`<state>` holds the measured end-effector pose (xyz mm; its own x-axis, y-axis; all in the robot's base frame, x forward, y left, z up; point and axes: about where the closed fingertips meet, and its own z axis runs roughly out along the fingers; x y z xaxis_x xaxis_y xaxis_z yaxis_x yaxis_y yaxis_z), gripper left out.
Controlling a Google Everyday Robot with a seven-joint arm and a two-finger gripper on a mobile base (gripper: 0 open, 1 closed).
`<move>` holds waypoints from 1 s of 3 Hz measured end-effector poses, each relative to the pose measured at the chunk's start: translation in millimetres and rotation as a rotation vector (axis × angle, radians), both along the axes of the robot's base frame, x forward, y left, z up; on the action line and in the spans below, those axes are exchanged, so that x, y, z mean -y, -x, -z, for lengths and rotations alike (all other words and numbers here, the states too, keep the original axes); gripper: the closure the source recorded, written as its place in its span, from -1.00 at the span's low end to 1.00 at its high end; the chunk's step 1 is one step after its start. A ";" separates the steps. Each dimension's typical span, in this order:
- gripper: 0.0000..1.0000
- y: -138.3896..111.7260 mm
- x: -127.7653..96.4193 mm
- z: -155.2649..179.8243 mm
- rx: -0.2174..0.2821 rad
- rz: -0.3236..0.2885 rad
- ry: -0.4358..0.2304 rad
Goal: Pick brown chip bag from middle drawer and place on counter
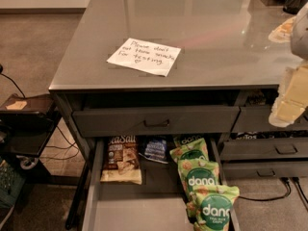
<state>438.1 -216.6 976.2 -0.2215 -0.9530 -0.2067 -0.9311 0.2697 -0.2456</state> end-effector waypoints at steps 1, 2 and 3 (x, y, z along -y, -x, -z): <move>-1.00 0.0 0.0 0.0 0.000 0.000 0.000; -1.00 2.4 -9.8 18.0 0.007 0.009 -0.054; -1.00 6.1 -35.0 51.5 0.026 0.012 -0.141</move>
Offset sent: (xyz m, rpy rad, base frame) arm -0.0066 0.0294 -0.0625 0.1746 -0.0035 -0.0291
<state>432.0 -181.6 924.6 -0.2255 -0.9115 -0.3441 -0.9215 0.3141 -0.2283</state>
